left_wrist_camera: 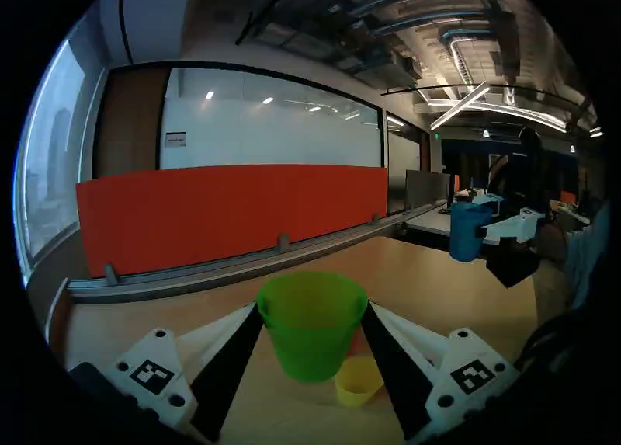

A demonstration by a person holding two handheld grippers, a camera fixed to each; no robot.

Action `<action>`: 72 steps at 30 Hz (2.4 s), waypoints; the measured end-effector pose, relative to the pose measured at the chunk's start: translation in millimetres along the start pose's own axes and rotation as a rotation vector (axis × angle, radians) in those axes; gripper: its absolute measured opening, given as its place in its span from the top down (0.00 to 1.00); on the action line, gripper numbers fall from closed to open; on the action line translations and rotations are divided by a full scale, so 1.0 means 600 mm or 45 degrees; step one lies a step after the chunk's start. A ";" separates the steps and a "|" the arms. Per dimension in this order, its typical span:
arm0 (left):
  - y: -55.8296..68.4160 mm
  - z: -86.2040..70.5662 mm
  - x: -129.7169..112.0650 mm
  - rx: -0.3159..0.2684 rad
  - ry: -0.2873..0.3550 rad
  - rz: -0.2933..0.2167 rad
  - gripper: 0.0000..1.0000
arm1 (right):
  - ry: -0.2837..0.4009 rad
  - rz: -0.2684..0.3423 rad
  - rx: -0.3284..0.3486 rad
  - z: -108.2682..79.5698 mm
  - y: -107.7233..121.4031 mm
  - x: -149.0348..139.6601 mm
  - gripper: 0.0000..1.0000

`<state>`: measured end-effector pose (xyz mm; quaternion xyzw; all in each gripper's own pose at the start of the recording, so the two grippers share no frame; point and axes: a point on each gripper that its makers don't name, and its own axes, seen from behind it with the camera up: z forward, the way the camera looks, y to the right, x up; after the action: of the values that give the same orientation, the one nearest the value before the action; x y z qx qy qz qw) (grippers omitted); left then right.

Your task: Pour water

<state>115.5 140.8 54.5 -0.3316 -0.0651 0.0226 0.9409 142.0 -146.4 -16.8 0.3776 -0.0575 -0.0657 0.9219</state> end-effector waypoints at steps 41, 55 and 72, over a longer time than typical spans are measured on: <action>0.112 -0.056 -0.018 -0.127 0.019 0.016 0.12 | 0.032 -0.312 0.121 0.077 -0.040 0.071 0.11; 0.149 -0.056 -0.018 -0.182 0.027 0.033 0.13 | 0.059 -0.525 0.113 0.104 -0.035 0.109 0.11; 0.172 -0.058 -0.007 -0.221 0.061 0.020 0.12 | 0.075 -0.818 0.110 0.152 -0.050 0.160 0.11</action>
<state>116.2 199.4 -37.3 -0.4129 -0.0416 0.0165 0.9097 219.7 -246.3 32.3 0.4168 0.0887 -0.3398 0.8384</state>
